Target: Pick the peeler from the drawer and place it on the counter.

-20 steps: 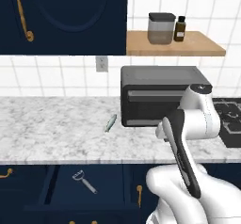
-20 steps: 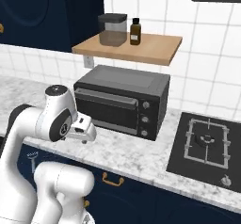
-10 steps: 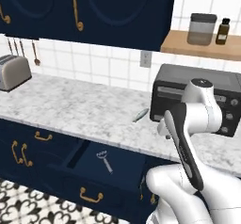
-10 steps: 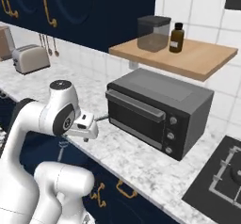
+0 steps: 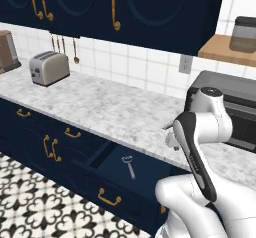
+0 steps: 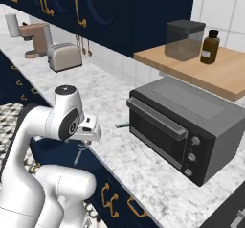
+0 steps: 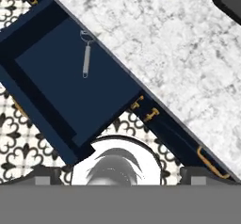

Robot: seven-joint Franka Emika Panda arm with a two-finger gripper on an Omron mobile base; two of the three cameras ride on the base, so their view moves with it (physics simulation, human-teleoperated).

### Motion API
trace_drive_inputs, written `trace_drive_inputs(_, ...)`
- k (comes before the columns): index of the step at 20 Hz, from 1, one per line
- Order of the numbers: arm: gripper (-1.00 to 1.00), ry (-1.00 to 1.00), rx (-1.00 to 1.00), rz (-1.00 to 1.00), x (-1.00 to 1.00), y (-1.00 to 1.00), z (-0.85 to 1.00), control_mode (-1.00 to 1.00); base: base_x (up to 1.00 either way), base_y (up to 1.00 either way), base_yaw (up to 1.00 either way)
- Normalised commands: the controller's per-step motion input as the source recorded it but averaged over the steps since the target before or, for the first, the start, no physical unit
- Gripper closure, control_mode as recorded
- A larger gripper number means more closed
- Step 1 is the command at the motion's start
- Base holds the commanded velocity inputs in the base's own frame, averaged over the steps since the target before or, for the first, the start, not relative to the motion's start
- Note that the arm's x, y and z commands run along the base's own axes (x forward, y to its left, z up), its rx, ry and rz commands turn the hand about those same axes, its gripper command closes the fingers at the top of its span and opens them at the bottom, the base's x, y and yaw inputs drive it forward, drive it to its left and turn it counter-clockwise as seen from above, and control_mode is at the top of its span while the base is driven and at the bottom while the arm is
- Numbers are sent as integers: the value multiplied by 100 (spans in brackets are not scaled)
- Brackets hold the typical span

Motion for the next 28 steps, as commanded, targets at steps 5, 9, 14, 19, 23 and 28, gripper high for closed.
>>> trace_drive_inputs(5, -100, -5, 0, 15, 8, 52, -65, -100, 0, 0, 0)
trace_drive_inputs(9, -100, 0, 0, 8, 16, 98, -42, -100, 0, 0, 0)
trace_drive_inputs(14, -100, 1, 0, 6, 34, 76, -38, -100, 0, 0, 0)
trace_drive_inputs(19, -100, 4, 5, -15, 28, 41, -23, -100, 0, 0, 0)
trace_drive_inputs(23, -100, 0, 8, -30, 16, 47, -16, -100, 0, 0, 0)
trace_drive_inputs(28, -100, 7, 10, -21, 52, 38, -35, -100, 0, 0, 0)
